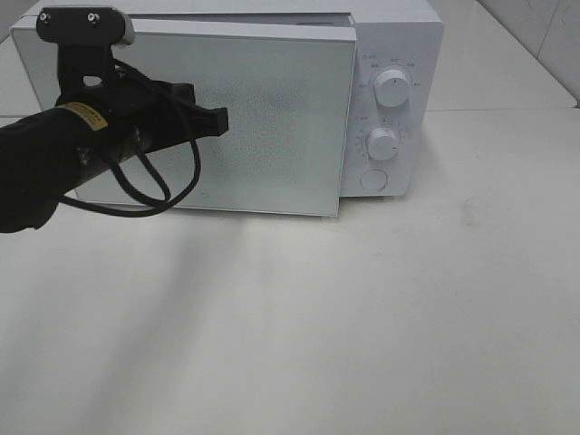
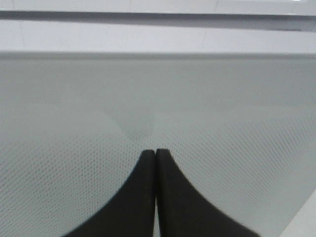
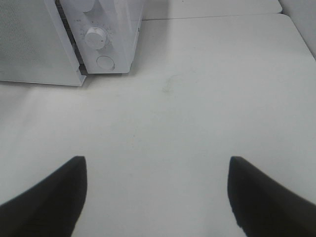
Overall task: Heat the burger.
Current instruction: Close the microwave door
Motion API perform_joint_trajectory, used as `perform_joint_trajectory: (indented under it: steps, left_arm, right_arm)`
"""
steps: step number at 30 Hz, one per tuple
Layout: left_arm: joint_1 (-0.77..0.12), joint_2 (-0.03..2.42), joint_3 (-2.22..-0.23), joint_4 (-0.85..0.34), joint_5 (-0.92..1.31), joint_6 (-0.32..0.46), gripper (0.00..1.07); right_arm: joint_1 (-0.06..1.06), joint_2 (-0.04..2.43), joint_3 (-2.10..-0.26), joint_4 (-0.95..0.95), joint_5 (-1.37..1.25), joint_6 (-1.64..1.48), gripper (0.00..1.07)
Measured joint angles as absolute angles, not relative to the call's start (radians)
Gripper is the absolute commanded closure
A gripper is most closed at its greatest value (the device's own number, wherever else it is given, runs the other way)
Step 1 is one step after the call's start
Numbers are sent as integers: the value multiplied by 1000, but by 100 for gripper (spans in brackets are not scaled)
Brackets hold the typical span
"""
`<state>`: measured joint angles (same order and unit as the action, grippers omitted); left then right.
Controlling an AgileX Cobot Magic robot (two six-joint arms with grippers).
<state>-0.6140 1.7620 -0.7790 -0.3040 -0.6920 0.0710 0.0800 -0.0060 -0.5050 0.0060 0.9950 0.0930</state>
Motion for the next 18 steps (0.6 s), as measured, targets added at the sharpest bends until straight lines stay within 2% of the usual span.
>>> perform_joint_trajectory:
  steps: [18]
  left_arm:
    - [-641,1928,-1012,-279,-551,76,107]
  right_arm:
    - [80,-6,-505,6,995,93,32]
